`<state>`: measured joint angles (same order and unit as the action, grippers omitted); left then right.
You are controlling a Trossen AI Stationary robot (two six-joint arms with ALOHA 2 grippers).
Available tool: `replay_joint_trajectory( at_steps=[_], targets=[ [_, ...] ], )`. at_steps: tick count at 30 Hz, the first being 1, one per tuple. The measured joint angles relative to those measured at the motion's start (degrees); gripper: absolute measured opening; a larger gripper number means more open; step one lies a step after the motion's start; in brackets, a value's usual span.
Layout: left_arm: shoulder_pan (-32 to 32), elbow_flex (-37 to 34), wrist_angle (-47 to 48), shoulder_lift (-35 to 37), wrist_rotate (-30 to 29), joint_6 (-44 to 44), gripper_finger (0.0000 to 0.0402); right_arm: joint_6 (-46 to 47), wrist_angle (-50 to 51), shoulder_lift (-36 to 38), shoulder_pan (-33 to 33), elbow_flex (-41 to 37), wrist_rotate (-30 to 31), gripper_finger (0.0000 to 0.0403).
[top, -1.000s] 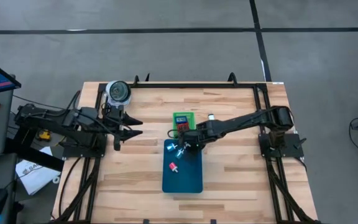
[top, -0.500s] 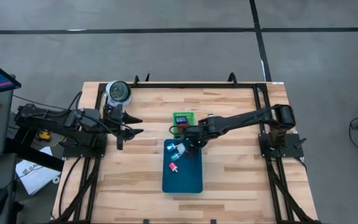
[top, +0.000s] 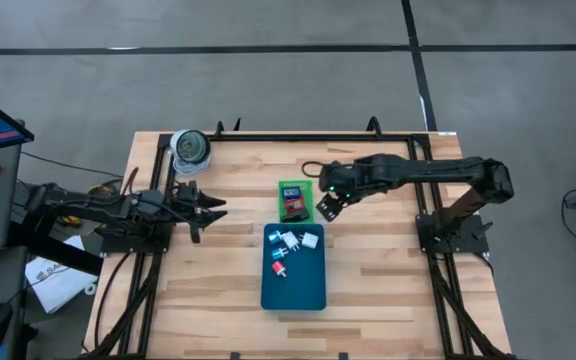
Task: Pick & Place Office items
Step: Put the white charger adapter into the blue bin
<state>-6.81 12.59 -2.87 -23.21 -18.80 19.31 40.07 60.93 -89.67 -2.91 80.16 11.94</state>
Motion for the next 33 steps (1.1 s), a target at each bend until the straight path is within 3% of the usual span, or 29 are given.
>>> replay_joint_trajectory(
  at_steps=[6, 9, 17, 22, 26, 33],
  targets=[
    [2.1, -2.4, 16.8, 15.0, 1.0, -3.6, 0.0124, -0.4, 5.7, 1.1, -1.5, 0.0, -1.1, 0.0255],
    [2.4, -4.9, 19.8, 23.0, 1.6, -3.9, 0.0109, -1.3, 6.2, 0.7, -1.8, 0.0, -1.4, 0.0255],
    [2.9, -8.9, 9.8, 17.1, 5.0, -5.3, 0.0097, -2.4, 4.7, 0.1, -2.9, -1.6, -4.7, 0.0255],
    [3.2, -11.8, 0.4, 13.5, 5.2, -5.2, 0.0097, -1.3, 2.2, -0.8, -9.2, -6.6, -8.3, 0.0255],
    [3.1, -12.2, -0.7, 11.7, 5.2, -3.5, 0.0097, -2.6, 0.7, -1.5, -14.1, -9.6, -8.7, 0.0255],
    [2.1, -12.2, -1.3, 9.6, 5.6, 11.3, 0.0097, -4.3, -3.6, -6.0, -21.9, -10.8, -8.3, 0.0255]
  ],
)
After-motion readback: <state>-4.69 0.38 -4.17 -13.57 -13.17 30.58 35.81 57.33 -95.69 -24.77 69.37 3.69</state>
